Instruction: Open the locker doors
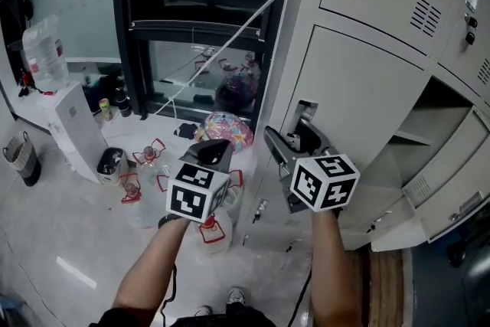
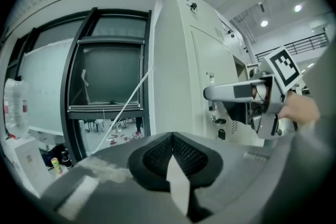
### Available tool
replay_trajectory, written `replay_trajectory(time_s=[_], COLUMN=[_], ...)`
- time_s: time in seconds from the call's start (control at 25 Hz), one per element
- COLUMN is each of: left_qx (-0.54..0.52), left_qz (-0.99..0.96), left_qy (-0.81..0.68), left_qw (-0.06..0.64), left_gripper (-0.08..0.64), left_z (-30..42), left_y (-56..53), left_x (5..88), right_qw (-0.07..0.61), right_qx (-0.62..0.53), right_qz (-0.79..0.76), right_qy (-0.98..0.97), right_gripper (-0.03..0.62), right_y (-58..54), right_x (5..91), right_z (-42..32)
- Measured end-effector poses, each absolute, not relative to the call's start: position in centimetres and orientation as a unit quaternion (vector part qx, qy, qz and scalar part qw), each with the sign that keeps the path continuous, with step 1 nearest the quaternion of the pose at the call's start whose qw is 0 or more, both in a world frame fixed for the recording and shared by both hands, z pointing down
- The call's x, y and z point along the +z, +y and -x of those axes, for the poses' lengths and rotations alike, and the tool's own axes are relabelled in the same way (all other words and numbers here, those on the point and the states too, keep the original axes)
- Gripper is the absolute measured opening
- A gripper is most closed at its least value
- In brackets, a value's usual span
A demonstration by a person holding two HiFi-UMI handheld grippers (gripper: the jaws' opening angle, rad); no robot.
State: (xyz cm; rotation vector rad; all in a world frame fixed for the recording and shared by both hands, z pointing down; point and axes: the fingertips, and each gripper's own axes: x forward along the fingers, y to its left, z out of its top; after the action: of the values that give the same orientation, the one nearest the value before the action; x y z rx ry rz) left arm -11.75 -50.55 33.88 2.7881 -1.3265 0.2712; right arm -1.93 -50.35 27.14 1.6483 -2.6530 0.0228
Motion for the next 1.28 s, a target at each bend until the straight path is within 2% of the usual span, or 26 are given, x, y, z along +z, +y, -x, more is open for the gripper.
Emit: replay_trajectory(time_s=[0.76,1.28], left_qx=[0.08,0.087], left_qz=[-0.935,-0.955], left_qy=[-0.346,-0.285], left_qw=[0.003,-0.007], left_gripper=[0.0,0.0], left_z=[8.4,5.9], left_y=[-45.6,-40.9], left_x=[33.0,33.7], right_qw=[0.028,0.01], right_qx=[-0.002,-0.002], right_qz=[-0.573,-0.624], right_qy=[-0.819,-0.781], right_gripper=[0.25,0.222], right_y=[-43.1,-37.0], right_x=[27.1,26.8], right_z=[1.3,-1.6])
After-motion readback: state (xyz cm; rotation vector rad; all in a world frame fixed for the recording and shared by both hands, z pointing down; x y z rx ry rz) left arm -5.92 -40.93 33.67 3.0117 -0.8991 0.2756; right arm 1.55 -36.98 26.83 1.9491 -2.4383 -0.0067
